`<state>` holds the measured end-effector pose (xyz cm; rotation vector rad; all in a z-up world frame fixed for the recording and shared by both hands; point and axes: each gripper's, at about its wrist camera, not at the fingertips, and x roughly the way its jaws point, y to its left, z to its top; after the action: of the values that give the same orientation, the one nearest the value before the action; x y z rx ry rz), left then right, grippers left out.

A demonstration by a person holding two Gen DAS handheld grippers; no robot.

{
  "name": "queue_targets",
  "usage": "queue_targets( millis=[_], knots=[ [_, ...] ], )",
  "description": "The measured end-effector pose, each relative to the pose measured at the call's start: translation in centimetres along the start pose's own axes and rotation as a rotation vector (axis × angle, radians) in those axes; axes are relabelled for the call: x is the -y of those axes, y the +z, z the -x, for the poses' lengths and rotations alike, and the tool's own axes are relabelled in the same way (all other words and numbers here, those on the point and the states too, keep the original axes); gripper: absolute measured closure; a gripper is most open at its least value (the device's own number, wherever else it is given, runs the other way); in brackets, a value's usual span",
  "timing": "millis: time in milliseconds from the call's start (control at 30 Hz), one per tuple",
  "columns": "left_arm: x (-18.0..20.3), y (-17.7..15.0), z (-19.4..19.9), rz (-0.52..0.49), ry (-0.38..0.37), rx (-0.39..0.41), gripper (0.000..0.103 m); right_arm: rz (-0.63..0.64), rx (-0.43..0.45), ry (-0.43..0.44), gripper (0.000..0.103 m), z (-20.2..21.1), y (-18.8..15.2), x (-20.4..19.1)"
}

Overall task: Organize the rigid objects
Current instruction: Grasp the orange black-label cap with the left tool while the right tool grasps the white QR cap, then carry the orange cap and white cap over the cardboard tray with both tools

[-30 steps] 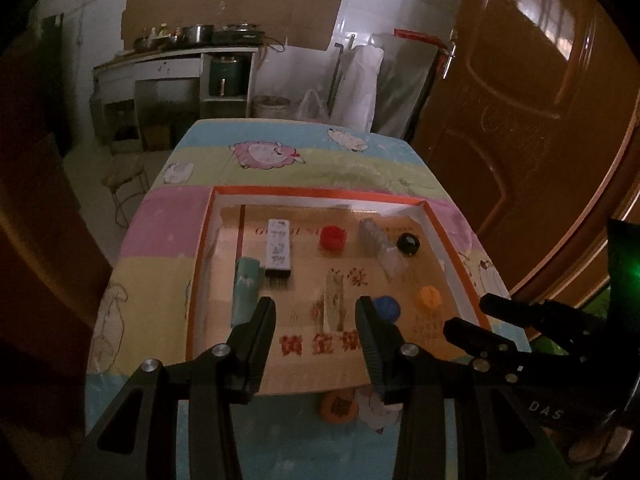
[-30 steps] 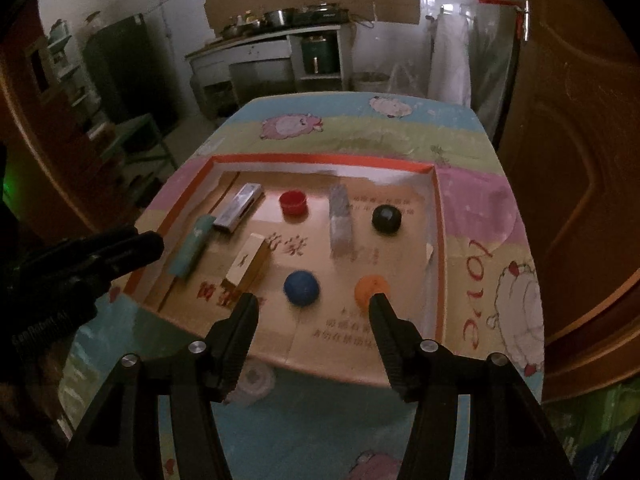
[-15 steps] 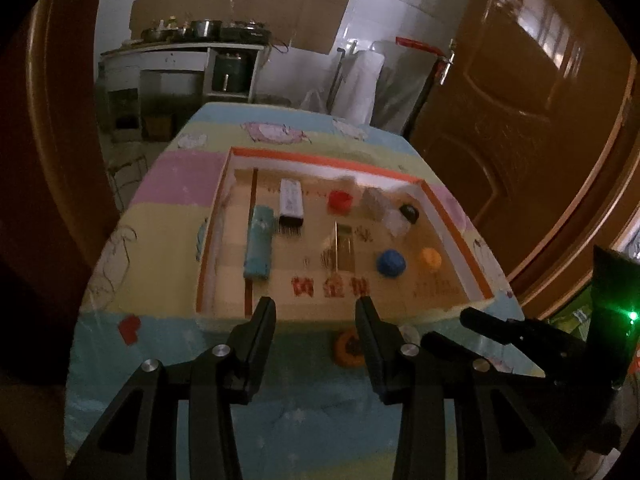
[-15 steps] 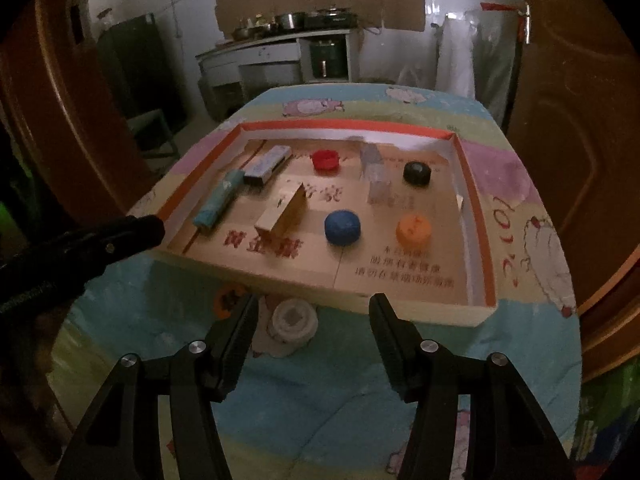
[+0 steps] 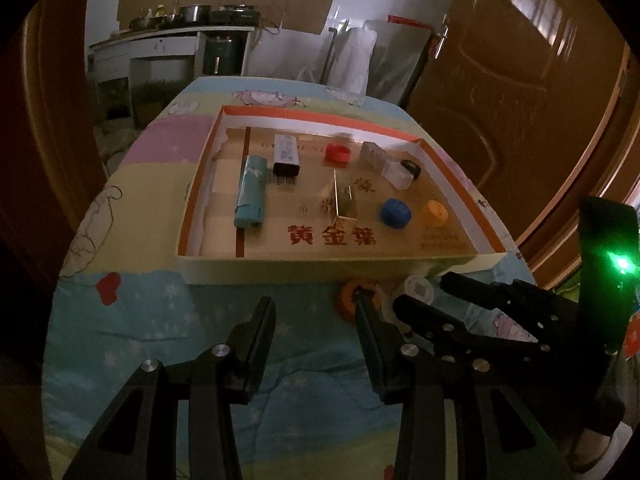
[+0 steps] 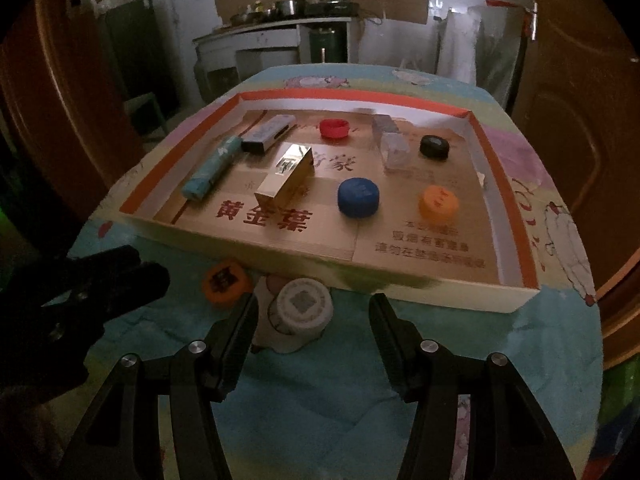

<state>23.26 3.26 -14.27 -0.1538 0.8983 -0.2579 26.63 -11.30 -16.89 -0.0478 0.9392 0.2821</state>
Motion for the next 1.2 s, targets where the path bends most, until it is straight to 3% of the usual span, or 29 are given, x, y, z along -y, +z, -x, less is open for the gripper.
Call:
queue_targets(
  millis=[67, 133, 167, 467, 867, 933, 967, 1200],
  knots=[
    [0.0, 0.0, -0.2, -0.003, 0.001, -0.007, 0.062, 0.005, -0.009, -0.003, 0.046, -0.4, 0.0, -0.1],
    [0.0, 0.0, -0.5, -0.009, 0.000, -0.015, 0.062, 0.009, -0.008, -0.026, 0.071, -0.6, 0.0, -0.1],
    [0.1, -0.1, -0.6, -0.012, -0.002, -0.018, 0.062, 0.017, -0.003, -0.041, 0.072, -0.6, -0.1, -0.1],
    [2.3, -0.3, -2.4, -0.082, -0.047, -0.066, 0.062, -0.032, 0.018, 0.020, 0.073, 0.6, -0.7, 1.5],
    [4.5, 0.1, -4.6, -0.145, 0.035, -0.057, 0.062, -0.090, 0.042, -0.002, 0.072, 2.5, -2.3, 4.1],
    [4.6, -0.1, -4.5, -0.155, 0.067, -0.041, 0.072, -0.094, 0.041, -0.001, 0.072, 2.5, -2.4, 4.2],
    [4.6, -0.2, -4.5, -0.150, 0.076, -0.035, 0.072, -0.098, 0.041, 0.000, 0.072, 2.5, -2.5, 4.3],
    [3.9, -0.2, -3.9, -0.112, 0.048, -0.032, 0.072, -0.105, 0.049, 0.011, 0.072, 2.8, -2.6, 4.2]
  ],
)
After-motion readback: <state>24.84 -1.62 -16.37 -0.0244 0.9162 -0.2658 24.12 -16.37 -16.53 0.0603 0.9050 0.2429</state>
